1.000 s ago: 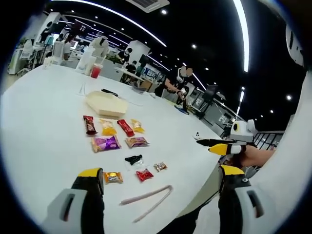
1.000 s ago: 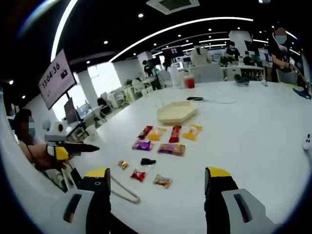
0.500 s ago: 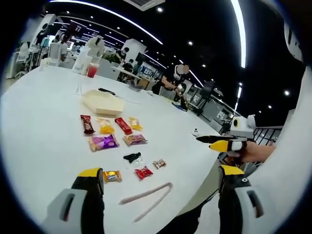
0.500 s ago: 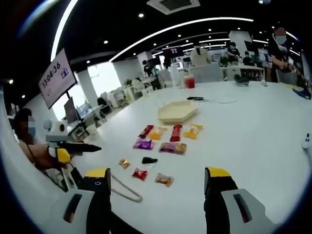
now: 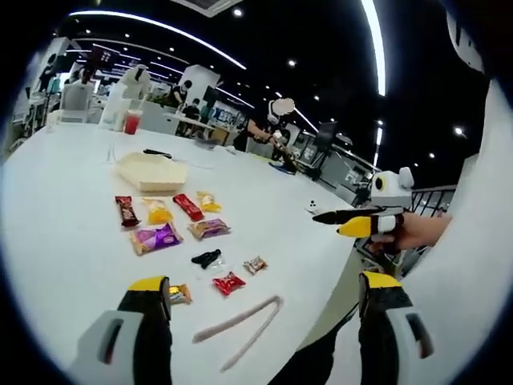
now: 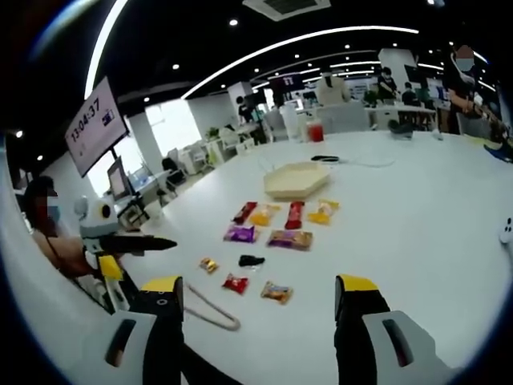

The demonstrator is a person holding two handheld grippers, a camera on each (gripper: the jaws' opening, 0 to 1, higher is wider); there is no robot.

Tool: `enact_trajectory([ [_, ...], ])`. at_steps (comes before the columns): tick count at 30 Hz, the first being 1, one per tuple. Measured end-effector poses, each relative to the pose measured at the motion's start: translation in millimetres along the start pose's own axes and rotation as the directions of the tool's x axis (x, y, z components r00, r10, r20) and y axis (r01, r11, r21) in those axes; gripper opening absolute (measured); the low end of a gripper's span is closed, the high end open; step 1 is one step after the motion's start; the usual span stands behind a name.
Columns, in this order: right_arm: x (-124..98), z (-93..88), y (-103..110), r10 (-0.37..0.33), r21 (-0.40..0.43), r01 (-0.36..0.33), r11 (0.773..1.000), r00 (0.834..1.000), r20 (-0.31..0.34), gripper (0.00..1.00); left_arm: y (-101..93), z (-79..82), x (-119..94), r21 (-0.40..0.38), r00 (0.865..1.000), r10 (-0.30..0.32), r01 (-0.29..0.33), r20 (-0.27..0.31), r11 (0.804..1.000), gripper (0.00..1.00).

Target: Place the target food into the container with the food tongs after gripping and lifting it, then release it inside without dropping or visibly crushing the food.

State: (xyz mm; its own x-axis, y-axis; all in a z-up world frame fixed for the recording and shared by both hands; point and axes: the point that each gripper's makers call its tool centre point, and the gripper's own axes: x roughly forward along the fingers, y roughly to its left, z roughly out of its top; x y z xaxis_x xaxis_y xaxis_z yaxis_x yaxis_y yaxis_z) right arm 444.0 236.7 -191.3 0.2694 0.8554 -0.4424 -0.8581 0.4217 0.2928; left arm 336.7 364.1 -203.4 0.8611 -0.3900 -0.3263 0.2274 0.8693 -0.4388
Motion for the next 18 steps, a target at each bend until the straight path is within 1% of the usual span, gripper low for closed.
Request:
enact_trajectory([
  [2, 2, -1.6, 2, 0.005, -0.004, -0.005, 1.000, 1.000, -0.007, 0.77, 0.9, -3.9, 1, 0.039, 1.000, -0.003, 0.003, -0.007, 0.999, 0.99],
  [3, 3, -1.9, 4, 0.008, -0.006, -0.008, 1.000, 1.000, -0.009, 0.77, 0.6, -4.4, 1, 0.042, 1.000, -0.002, 0.003, -0.008, 0.999, 0.99],
  [4, 3, -2.1, 5, 0.010, -0.007, -0.010, 1.000, 1.000, -0.010, 0.77, -1.0, -8.7, 2, 0.050, 1.000, -0.010, 0.011, -0.029, 0.999, 0.99],
  [6, 5, -2.2, 7, 0.018, -0.004, -0.018, 1.000, 1.000, -0.009, 0.77, 1.6, -12.6, 2, 0.063, 0.999, -0.008, 0.010, -0.036, 0.998, 0.98],
  [9, 8, -3.0, 10, 0.030, 0.000, -0.030, 1.000, 0.999, -0.011, 0.77, 1.9, -14.2, 2, 0.064, 0.999, -0.012, 0.014, -0.039, 0.998, 0.96],
  [12, 11, -4.2, 14, 0.038, -0.009, -0.039, 0.999, 0.999, -0.021, 0.77, 4.7, -17.0, 2, 0.065, 0.999, -0.005, 0.008, -0.040, 0.998, 0.96],
  [18, 12, -4.7, 16, 0.045, -0.018, -0.046, 0.999, 0.998, -0.031, 0.76, 7.2, -21.4, 4, 0.076, 0.999, 0.002, 0.001, -0.044, 0.997, 0.93],
])
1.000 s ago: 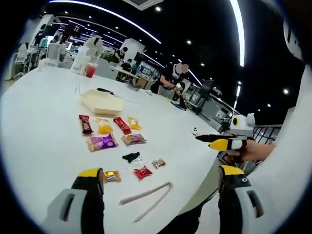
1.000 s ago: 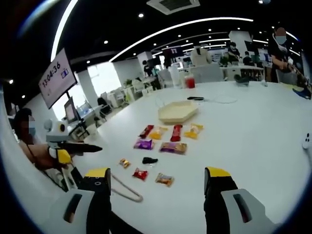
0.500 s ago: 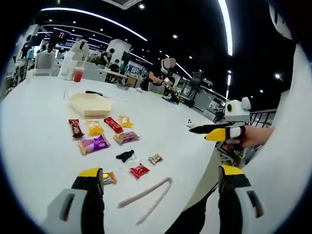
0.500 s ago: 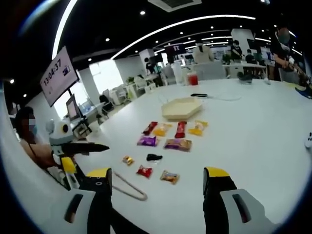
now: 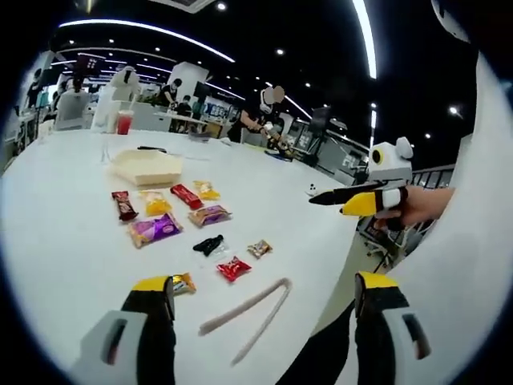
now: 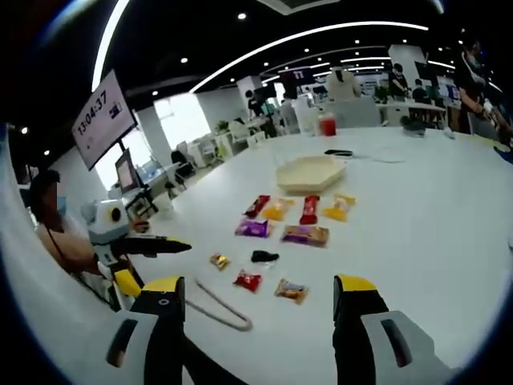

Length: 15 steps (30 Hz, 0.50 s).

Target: Place the target food into the container with the food tongs after gripping and lifting it, then release it inside without dropping or visibly crushing the food.

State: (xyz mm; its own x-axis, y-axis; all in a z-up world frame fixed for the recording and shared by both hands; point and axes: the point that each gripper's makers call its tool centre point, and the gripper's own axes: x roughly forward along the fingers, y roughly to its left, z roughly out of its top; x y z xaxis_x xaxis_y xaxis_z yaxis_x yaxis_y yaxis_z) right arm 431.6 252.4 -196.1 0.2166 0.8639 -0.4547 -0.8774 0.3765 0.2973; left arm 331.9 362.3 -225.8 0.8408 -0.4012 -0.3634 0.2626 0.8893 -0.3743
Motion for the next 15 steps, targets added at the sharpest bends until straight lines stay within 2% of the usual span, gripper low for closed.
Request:
enact_trajectory([
  [9, -1, -6.4, 1, 0.007, -0.008, -0.008, 1.000, 1.000, -0.024, 0.76, -2.1, -14.0, 7, 0.014, 1.000, -0.011, 0.012, -0.028, 1.000, 0.90],
  [15, -4, -10.0, 1, 0.008, -0.020, -0.008, 1.000, 0.999, -0.039, 0.76, 3.2, -17.4, 7, 0.019, 1.000, 0.010, -0.010, -0.023, 1.000, 0.90],
])
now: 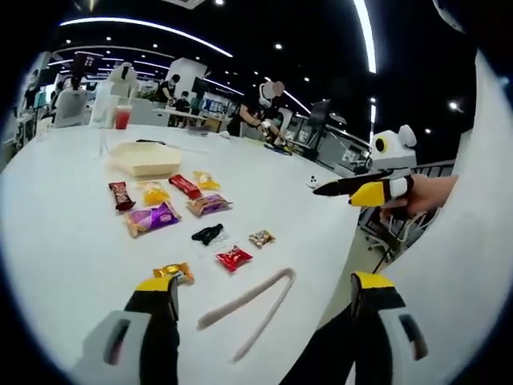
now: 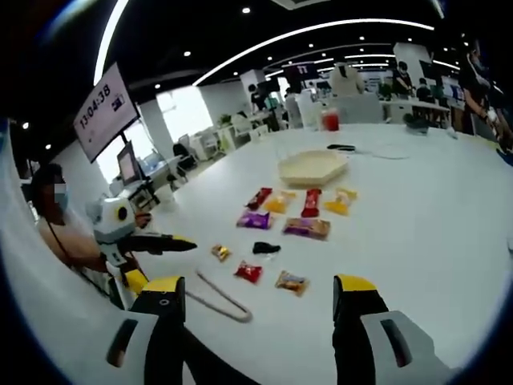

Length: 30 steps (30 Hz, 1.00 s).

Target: Place the target food into the container with the food tongs after gripping and lifting it, then release it inside without dropping or visibly crushing the food.

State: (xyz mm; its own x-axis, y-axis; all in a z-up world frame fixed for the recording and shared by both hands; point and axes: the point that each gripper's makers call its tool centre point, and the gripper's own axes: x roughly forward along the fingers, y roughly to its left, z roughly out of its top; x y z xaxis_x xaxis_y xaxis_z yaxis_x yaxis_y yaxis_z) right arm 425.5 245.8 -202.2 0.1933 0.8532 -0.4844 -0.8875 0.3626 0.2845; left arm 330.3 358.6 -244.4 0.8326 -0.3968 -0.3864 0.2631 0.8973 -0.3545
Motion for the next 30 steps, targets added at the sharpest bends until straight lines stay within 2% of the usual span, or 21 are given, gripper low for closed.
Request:
enact_trajectory([
  [6, -3, -3.6, -3, -0.006, 0.007, 0.006, 1.000, 1.000, -0.003, 0.75, 0.1, -8.0, 3, 0.028, 1.000, -0.008, 0.009, -0.023, 1.000, 0.84],
  [8, -4, -5.9, -2, -0.006, 0.009, 0.006, 1.000, 1.000, -0.010, 0.75, 0.5, -9.4, 5, 0.034, 1.000, -0.008, 0.009, -0.026, 0.999, 0.85],
  [11, -5, -7.9, 0, -0.003, 0.008, 0.003, 1.000, 1.000, -0.015, 0.75, 0.8, -10.8, 8, 0.008, 0.999, -0.012, 0.012, -0.031, 1.000, 0.85],
  [15, -6, -9.8, 1, 0.000, 0.008, 0.001, 1.000, 1.000, -0.019, 0.75, -0.8, -18.3, 11, 0.020, 0.998, -0.019, 0.020, -0.052, 1.000, 0.81],
  [21, -7, -6.6, -1, -0.012, 0.035, 0.012, 0.999, 1.000, 0.004, 0.73, 1.1, -20.5, 10, 0.028, 0.999, -0.013, 0.014, -0.036, 1.000, 0.77],
  [24, -7, -6.1, -2, -0.015, 0.048, 0.015, 0.999, 1.000, 0.013, 0.73, 4.1, -31.1, 12, 0.065, 0.997, -0.008, 0.013, -0.076, 0.998, 0.75],
  [28, -7, -8.5, -1, -0.019, 0.043, 0.019, 0.999, 1.000, 0.004, 0.73, 5.5, -34.5, 13, 0.074, 0.996, -0.012, 0.018, -0.091, 0.997, 0.73],
  [30, -7, -9.4, 0, -0.019, 0.037, 0.019, 0.999, 1.000, 0.001, 0.72, 1.3, -37.3, 16, 0.072, 0.993, -0.038, 0.046, -0.110, 0.996, 0.76],
])
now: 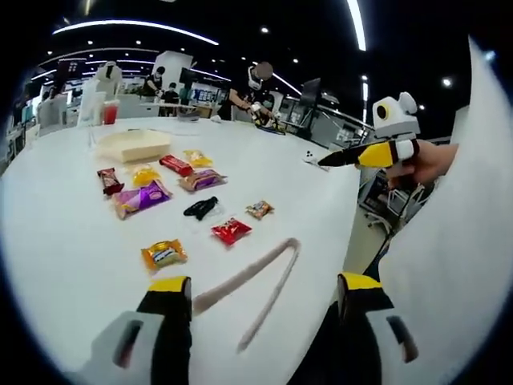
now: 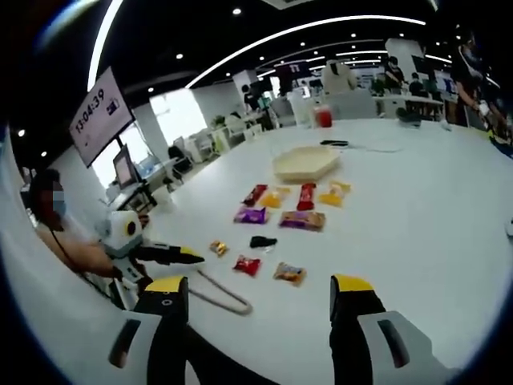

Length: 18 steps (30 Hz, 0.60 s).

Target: Place the target food into the container with the food tongs after gripping and lifting it, then release it inside without dropping or visibly crushing the food.

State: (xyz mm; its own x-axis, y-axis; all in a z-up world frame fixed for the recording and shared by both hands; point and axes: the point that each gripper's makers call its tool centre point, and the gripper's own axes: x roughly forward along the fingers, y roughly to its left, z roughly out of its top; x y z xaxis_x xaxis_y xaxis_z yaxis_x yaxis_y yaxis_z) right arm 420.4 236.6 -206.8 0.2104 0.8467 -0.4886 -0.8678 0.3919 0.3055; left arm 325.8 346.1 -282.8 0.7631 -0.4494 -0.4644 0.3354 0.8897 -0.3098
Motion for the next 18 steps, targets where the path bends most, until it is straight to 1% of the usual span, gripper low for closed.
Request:
enact_trajectory([
  [2, 0, -1.2, 0, -0.001, 0.001, 0.001, 1.000, 1.000, -0.002, 0.72, -1.2, -2.0, 2, 0.023, 1.000, -0.003, 0.004, -0.014, 1.000, 0.76],
  [5, -1, -0.5, -1, -0.016, -0.039, 0.016, 0.999, 1.000, 0.000, 0.68, 3.1, -2.0, 2, 0.029, 1.000, 0.003, -0.003, -0.013, 1.000, 0.72],
  [8, 0, 0.9, -2, -0.017, -0.034, 0.017, 0.999, 1.000, 0.007, 0.68, 8.0, -3.8, 3, 0.033, 1.000, 0.006, -0.006, -0.013, 0.999, 0.67],
  [10, 1, 1.7, -2, -0.017, -0.032, 0.017, 0.999, 1.000, 0.008, 0.68, 12.5, -5.1, 3, 0.067, 1.000, 0.022, -0.021, -0.020, 0.998, 0.63],
  [11, 1, 2.2, -2, -0.017, -0.032, 0.017, 0.999, 1.000, 0.008, 0.68, 13.1, -5.6, 3, 0.071, 0.999, 0.025, -0.023, -0.021, 0.997, 0.61],
  [16, 3, 4.4, 0, -0.013, -0.019, 0.014, 1.000, 1.000, 0.012, 0.68, 13.8, -11.3, 8, 0.083, 0.999, 0.031, -0.029, -0.028, 0.996, 0.62],
  [17, 4, 4.4, 0, -0.013, -0.019, 0.014, 1.000, 1.000, 0.011, 0.68, 16.4, -12.2, 8, 0.106, 0.999, 0.042, -0.039, -0.024, 0.994, 0.60],
  [18, 4, 4.1, 0, -0.017, -0.023, 0.017, 1.000, 1.000, 0.010, 0.69, 16.3, -14.0, 7, 0.113, 0.999, 0.044, -0.041, -0.025, 0.993, 0.58],
])
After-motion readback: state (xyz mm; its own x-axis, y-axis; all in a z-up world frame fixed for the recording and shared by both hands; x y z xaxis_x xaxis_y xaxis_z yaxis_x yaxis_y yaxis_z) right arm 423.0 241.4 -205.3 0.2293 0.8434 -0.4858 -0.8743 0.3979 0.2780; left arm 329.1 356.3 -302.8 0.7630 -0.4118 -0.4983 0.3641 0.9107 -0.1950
